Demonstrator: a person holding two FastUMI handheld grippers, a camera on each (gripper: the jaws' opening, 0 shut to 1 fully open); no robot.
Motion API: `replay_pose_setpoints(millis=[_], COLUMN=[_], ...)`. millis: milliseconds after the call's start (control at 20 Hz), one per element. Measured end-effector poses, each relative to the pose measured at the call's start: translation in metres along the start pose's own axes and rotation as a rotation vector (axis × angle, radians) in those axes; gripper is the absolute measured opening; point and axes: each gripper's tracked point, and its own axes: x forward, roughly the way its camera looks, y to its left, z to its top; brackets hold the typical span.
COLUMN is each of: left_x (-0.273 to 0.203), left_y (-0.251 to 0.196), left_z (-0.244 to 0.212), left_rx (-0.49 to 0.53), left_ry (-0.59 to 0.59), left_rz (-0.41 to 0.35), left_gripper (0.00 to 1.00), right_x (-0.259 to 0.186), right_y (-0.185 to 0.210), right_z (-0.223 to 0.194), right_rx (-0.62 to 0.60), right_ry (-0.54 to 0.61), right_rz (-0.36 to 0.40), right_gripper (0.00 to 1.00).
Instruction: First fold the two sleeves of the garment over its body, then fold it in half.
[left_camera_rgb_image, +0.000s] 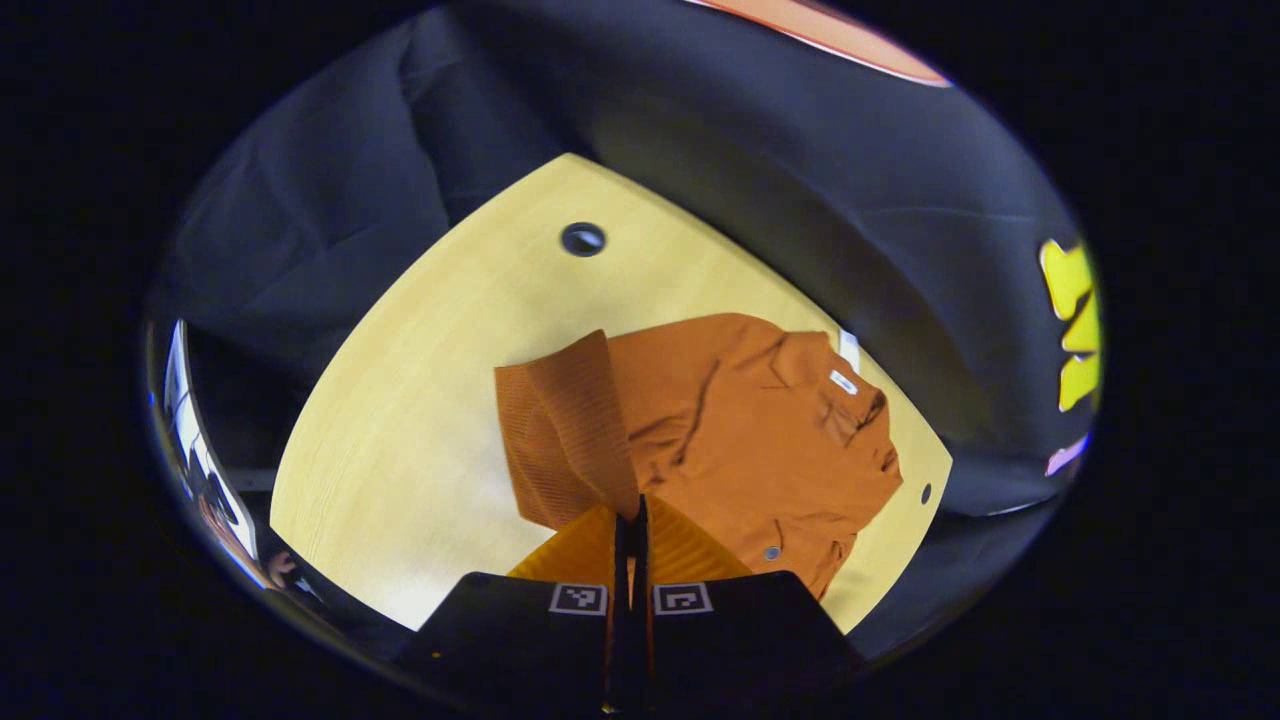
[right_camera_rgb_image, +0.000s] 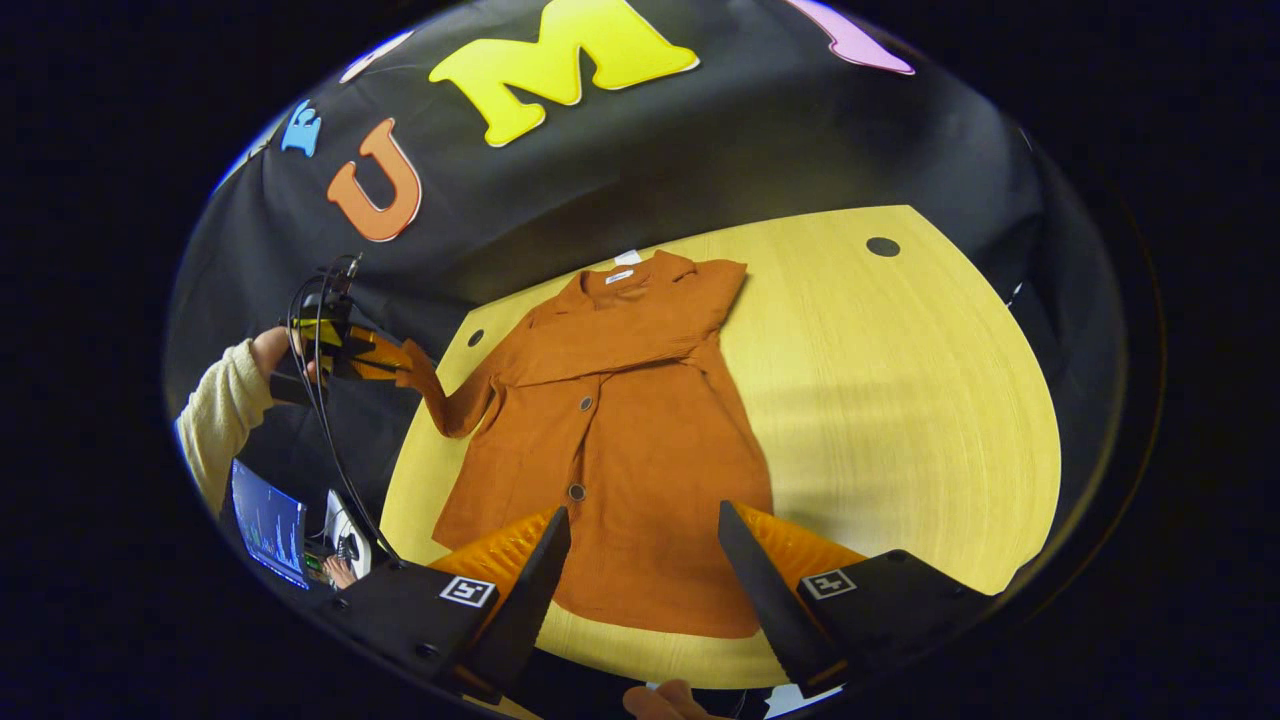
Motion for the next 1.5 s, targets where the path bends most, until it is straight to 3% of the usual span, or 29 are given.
replay_pose_setpoints(millis=[300, 450, 700, 1150, 1300, 1500], left_x=[0.018, 0.042, 0.088, 0.149, 0.151, 0.139], left_y=[-0.126, -0.185, -0.251, -0.277, -0.291, -0.306], left_z=[-0.026, -0.053, -0.1, -0.141, -0.146, -0.156], left_rx=[0.213, 0.272, 0.381, 0.414, 0.38, 0.338], left_ry=[0.026, 0.071, 0.161, 0.268, 0.262, 0.288], left_rz=[-0.072, -0.111, -0.119, -0.115, -0.175, -0.283], left_gripper=[0.03, 0.03, 0.03, 0.03, 0.04, 0.18], right_x=[-0.009, -0.014, -0.014, -0.001, 0.002, 0.003], right_y=[-0.048, -0.072, -0.101, -0.133, -0.134, -0.13], right_z=[0.003, 0.008, 0.015, 0.006, 0.005, 0.008], right_rx=[0.034, 0.067, 0.119, 0.167, 0.162, 0.163], right_ry=[-0.002, -0.007, -0.019, 0.016, 0.021, 0.015], right_rz=[-0.034, -0.055, -0.083, -0.133, -0.134, -0.136], right_gripper=[0.94, 0.95, 0.95, 0.94, 0.95, 0.94])
